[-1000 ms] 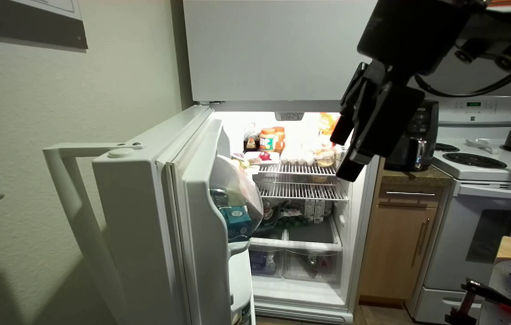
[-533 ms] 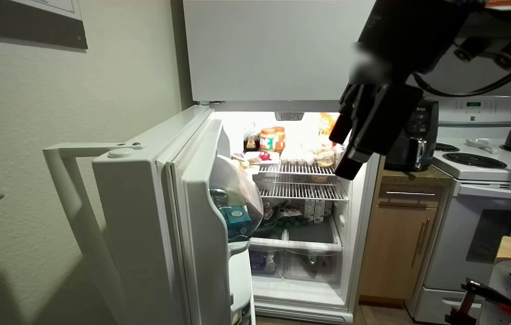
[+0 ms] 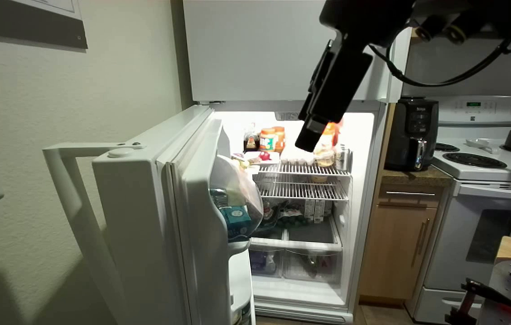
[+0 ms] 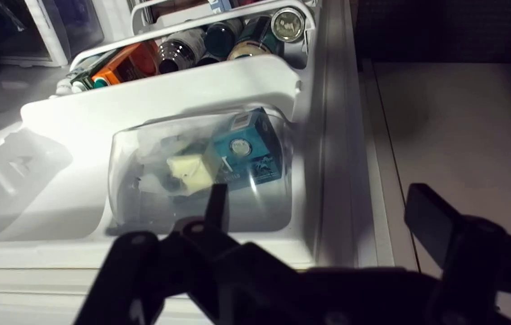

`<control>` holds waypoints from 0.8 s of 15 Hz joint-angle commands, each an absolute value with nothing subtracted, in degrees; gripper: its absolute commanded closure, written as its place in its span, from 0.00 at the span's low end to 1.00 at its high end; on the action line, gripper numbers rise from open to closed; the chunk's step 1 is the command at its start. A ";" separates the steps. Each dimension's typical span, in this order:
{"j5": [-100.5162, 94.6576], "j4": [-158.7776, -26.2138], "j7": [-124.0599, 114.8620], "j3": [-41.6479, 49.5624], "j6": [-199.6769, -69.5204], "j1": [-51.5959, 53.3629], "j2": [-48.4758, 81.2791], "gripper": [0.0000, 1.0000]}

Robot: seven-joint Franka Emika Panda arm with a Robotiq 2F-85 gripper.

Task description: Close the bottom fridge door

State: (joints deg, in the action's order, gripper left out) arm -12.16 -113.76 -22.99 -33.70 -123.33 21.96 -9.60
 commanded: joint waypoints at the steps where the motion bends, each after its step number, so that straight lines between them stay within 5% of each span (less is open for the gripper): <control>1: -16.51 -108.31 -22.40 -33.99 -123.77 21.92 -4.34 0.00; 12: -25.50 -93.84 -22.91 -30.53 -123.39 28.65 8.64 0.00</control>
